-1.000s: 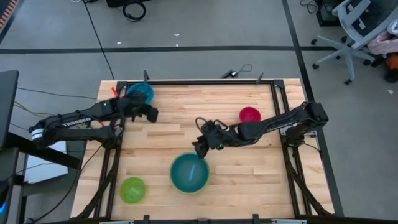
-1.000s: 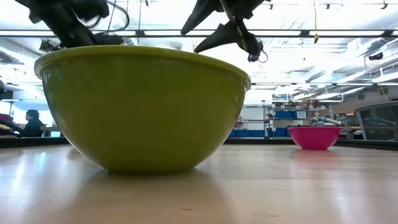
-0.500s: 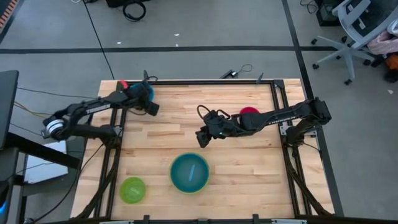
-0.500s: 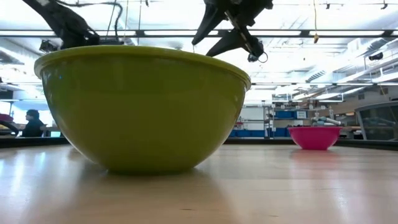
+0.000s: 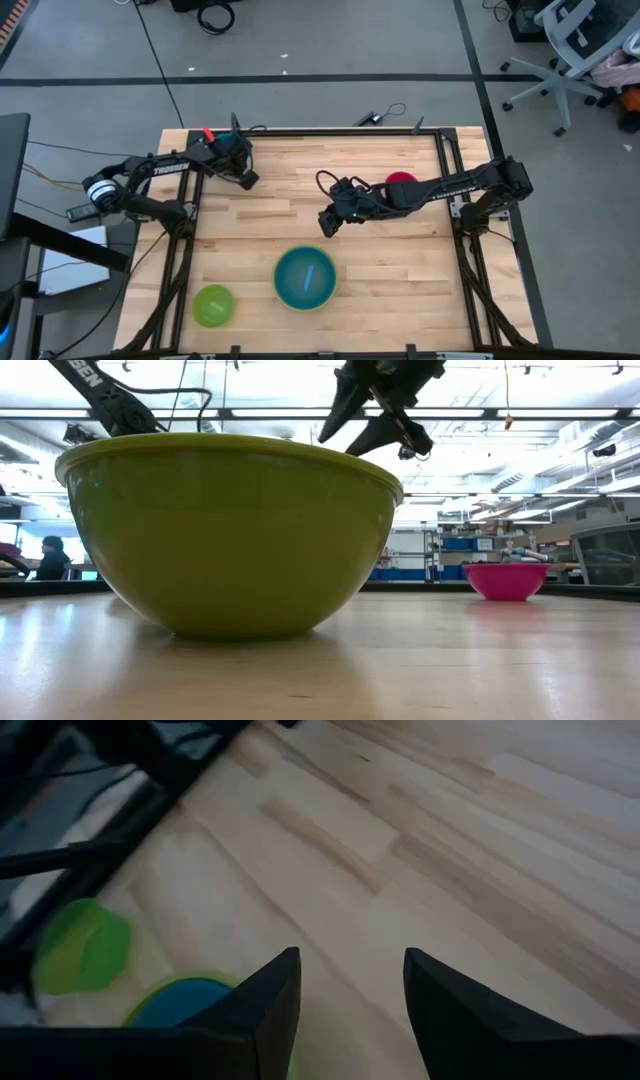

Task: Nest bowls inside each other
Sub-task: Stack the dark blue bowl into the blue bowl

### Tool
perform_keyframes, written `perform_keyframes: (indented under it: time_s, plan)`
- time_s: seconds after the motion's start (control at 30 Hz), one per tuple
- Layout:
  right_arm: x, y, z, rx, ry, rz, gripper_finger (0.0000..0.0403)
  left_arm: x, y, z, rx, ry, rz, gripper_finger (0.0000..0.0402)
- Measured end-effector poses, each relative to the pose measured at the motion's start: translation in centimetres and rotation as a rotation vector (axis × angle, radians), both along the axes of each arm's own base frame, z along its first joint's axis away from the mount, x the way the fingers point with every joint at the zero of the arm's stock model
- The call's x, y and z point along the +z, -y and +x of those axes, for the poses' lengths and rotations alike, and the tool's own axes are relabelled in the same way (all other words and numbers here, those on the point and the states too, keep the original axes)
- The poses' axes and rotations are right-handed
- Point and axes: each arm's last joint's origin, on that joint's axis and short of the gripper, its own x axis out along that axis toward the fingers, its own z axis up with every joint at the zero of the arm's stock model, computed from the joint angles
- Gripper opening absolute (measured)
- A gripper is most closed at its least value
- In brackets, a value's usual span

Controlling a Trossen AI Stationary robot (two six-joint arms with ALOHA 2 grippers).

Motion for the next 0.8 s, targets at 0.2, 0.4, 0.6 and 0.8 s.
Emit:
perform_keyframes:
  time_s: [0.2, 0.4, 0.6, 0.8]
  plan:
    - [0.5, 2.3, -1.0, -0.074, -0.052, 0.004, 0.0181, 1.9, 2.7, 1.6, -0.276, 0.044, 0.073, 0.0014]
    - [1.8, 5.7, -2.3, -0.169, -0.041, 0.006, 0.0181, 4.7, 6.6, 2.6, -0.54, 0.134, 0.21, 0.0012]
    - [2.1, 8.4, -2.9, -0.215, -0.024, 0.066, 0.0181, 6.8, 9.3, 3.6, -0.756, 0.237, 0.366, 0.0011]
    - [2.3, 10.0, -3.0, -0.255, -0.001, 0.074, 0.0181, 7.1, 10.4, 4.6, -0.931, 0.211, 0.475, 0.001]
